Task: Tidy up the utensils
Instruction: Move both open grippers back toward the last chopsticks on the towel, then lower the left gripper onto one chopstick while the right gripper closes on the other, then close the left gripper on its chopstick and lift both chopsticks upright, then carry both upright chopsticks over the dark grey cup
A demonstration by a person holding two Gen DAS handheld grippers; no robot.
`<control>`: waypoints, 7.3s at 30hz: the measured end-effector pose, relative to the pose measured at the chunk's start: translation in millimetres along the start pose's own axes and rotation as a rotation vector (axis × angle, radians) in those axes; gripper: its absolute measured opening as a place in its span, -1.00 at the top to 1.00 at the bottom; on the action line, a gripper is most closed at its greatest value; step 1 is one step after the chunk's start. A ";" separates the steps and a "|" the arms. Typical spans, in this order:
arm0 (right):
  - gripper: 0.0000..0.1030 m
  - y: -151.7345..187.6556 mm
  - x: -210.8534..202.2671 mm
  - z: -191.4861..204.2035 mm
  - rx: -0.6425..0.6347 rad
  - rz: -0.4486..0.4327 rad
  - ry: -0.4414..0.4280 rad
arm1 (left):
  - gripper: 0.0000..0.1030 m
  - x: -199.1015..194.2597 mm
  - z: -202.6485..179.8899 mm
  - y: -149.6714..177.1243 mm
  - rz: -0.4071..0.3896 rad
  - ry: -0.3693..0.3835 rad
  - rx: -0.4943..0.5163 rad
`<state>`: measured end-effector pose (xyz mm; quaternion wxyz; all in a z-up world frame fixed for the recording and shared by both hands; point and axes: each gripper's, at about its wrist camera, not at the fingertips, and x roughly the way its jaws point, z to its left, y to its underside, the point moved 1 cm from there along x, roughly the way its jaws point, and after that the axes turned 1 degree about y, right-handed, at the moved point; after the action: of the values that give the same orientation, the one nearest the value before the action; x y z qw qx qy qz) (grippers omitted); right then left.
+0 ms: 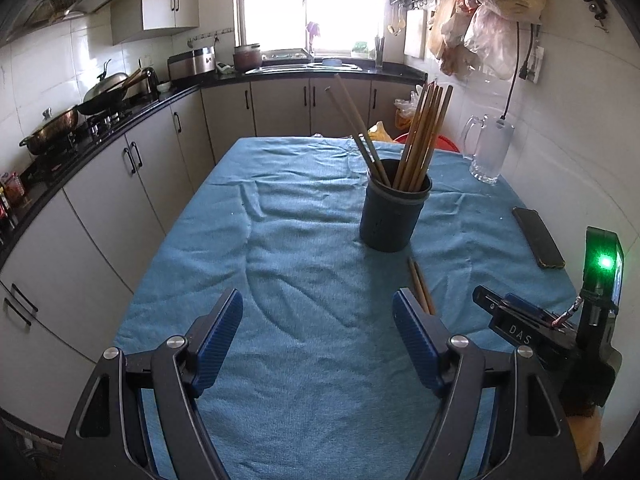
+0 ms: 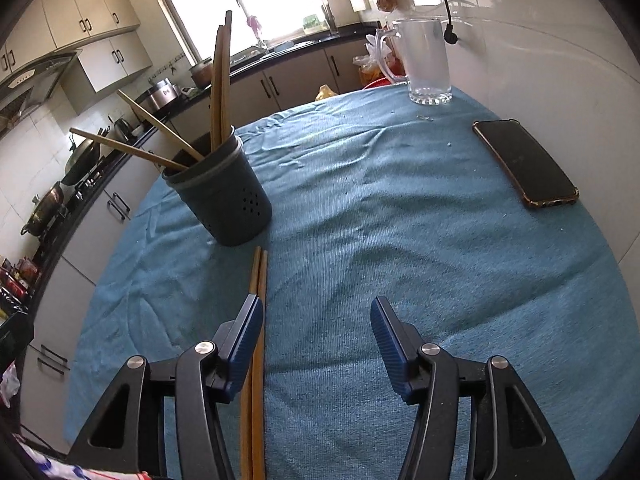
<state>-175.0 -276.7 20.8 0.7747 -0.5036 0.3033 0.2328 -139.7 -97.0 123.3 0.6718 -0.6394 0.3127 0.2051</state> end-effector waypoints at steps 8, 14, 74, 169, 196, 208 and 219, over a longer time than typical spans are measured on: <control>-0.17 3.7 11.4 4.3 -0.022 0.030 0.014 | -0.48 10.8 8.1 3.3 0.029 0.004 -0.030; -0.15 11.8 21.2 16.2 -0.119 0.069 0.019 | -0.48 18.9 19.5 4.9 0.049 0.002 -0.065; 0.76 17.4 3.1 -51.8 -0.148 0.205 0.032 | 0.87 121.9 -60.8 36.5 0.418 0.267 0.124; 0.87 -46.4 -118.2 45.5 -0.248 -0.234 -0.098 | 0.89 -15.6 -20.1 -43.6 -0.083 0.196 0.095; 0.86 -60.2 -116.9 69.6 -0.302 -0.258 -0.119 | 0.89 -14.1 -11.9 -60.4 -0.104 0.191 0.098; 0.86 -71.0 -119.6 73.6 -0.310 -0.266 -0.142 | 0.89 -17.5 -20.6 -71.7 -0.122 0.204 0.138; 0.87 -88.7 -123.1 74.1 -0.303 -0.272 -0.166 | 0.89 -31.8 -27.4 -86.1 -0.153 0.226 0.177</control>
<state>-185.6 -249.2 187.0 0.7367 -0.6298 0.1289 0.2097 -108.7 -128.6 208.3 0.6997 -0.6187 0.3535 0.0516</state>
